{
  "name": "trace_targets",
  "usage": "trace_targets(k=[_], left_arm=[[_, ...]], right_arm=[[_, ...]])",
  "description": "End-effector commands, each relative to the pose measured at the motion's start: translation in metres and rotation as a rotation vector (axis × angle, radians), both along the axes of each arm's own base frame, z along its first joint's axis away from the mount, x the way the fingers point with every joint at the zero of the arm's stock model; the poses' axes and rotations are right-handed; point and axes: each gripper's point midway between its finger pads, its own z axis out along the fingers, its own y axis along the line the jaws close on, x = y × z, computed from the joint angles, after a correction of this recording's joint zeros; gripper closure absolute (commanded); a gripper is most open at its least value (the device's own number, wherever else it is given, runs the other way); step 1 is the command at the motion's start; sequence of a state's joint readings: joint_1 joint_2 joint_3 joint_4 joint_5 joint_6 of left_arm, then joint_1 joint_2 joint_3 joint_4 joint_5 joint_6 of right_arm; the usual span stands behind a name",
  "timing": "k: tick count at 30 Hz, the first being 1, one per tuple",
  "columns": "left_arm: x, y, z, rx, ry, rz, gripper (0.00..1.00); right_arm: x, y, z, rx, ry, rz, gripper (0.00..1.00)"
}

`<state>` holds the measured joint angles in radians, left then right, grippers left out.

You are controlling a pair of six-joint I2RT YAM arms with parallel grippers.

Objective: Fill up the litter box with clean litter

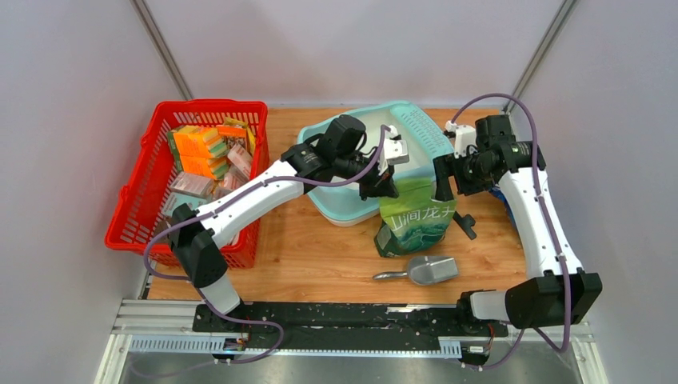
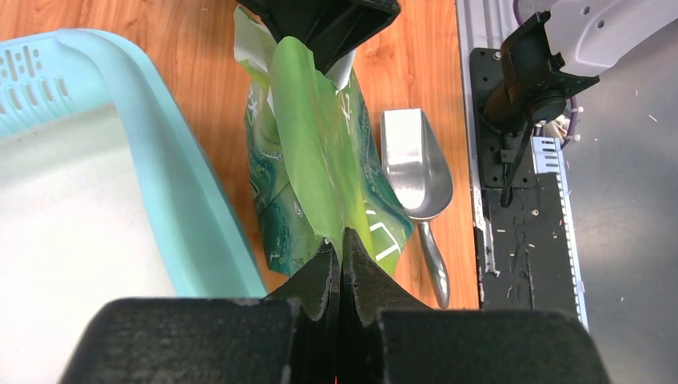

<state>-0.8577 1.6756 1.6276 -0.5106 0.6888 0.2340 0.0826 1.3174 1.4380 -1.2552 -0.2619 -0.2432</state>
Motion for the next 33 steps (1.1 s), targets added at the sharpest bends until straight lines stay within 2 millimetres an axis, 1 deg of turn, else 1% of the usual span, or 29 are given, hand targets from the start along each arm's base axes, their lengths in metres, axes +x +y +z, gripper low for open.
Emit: trace_targets(k=[1,4,7,8,11,12,13,14,16,17,19,20,21,22,23,24,25,26,27,28,29,31,33], left_arm=[[-0.004,-0.005,0.076,-0.212,-0.185,-0.042,1.00],[-0.004,-0.005,0.081,-0.224,-0.195,-0.040,1.00],[-0.004,-0.004,0.084,-0.233,-0.205,-0.039,1.00],[-0.005,-0.003,0.086,-0.236,-0.210,-0.042,1.00],[-0.006,-0.002,0.086,-0.240,-0.218,-0.045,1.00],[-0.006,-0.002,0.085,-0.239,-0.218,-0.047,1.00],[-0.007,-0.002,0.086,-0.242,-0.216,-0.051,1.00],[-0.007,-0.002,0.086,-0.246,-0.219,-0.052,1.00],[-0.008,-0.002,0.088,-0.254,-0.225,-0.058,1.00],[-0.009,-0.003,0.089,-0.260,-0.224,-0.065,1.00],[-0.009,-0.003,0.090,-0.266,-0.226,-0.063,1.00],[-0.009,-0.004,0.093,-0.274,-0.233,-0.065,1.00],[-0.007,-0.005,0.093,-0.276,-0.236,-0.062,1.00],[-0.007,-0.005,0.096,-0.282,-0.247,-0.060,1.00],[-0.004,-0.006,0.100,-0.289,-0.261,-0.053,1.00],[-0.003,-0.006,0.104,-0.298,-0.283,-0.055,1.00],[0.000,-0.008,0.104,-0.298,-0.293,-0.053,1.00],[0.003,-0.009,0.112,-0.311,-0.314,-0.047,1.00],[0.005,-0.011,0.116,-0.317,-0.332,-0.045,1.00],[0.008,-0.014,0.116,-0.318,-0.335,-0.044,1.00],[0.010,-0.015,0.127,-0.335,-0.355,-0.042,1.00],[0.015,-0.019,0.132,-0.343,-0.382,-0.040,1.00],[0.019,-0.020,0.141,-0.355,-0.416,-0.031,1.00]], right_arm=[[0.013,-0.016,-0.009,-0.070,-0.006,-0.127,0.18],[0.012,-0.023,-0.015,-0.105,0.012,-0.161,0.18],[0.014,-0.055,-0.015,-0.261,-0.025,-0.253,0.18],[0.015,-0.072,-0.011,-0.339,-0.046,-0.300,0.17],[0.019,-0.090,0.003,-0.405,-0.105,-0.350,0.17],[0.021,-0.092,0.007,-0.411,-0.119,-0.349,0.18],[0.022,-0.092,0.010,-0.412,-0.130,-0.346,0.20],[0.023,-0.090,0.013,-0.404,-0.138,-0.335,0.25],[0.023,-0.083,0.014,-0.369,-0.139,-0.309,0.29],[0.022,-0.069,0.010,-0.297,-0.126,-0.268,0.33],[0.014,-0.054,0.005,-0.224,-0.083,-0.235,0.37],[0.007,-0.041,0.001,-0.166,-0.050,-0.199,0.45],[0.005,-0.039,0.000,-0.154,-0.040,-0.196,0.49],[0.003,-0.038,0.000,-0.146,-0.039,-0.200,0.52],[0.000,-0.039,0.002,-0.149,-0.036,-0.196,0.63],[0.001,-0.040,0.005,-0.157,-0.043,-0.196,0.71],[0.001,-0.043,0.006,-0.170,-0.050,-0.199,0.77],[0.004,-0.046,0.009,-0.186,-0.065,-0.207,0.90],[0.006,-0.047,0.014,-0.183,-0.079,-0.211,0.95],[0.009,-0.046,0.020,-0.177,-0.098,-0.218,0.98],[0.012,-0.051,0.024,-0.199,-0.111,-0.241,1.00],[0.018,-0.051,0.034,-0.191,-0.139,-0.248,1.00],[0.022,-0.056,0.037,-0.212,-0.158,-0.265,1.00]])
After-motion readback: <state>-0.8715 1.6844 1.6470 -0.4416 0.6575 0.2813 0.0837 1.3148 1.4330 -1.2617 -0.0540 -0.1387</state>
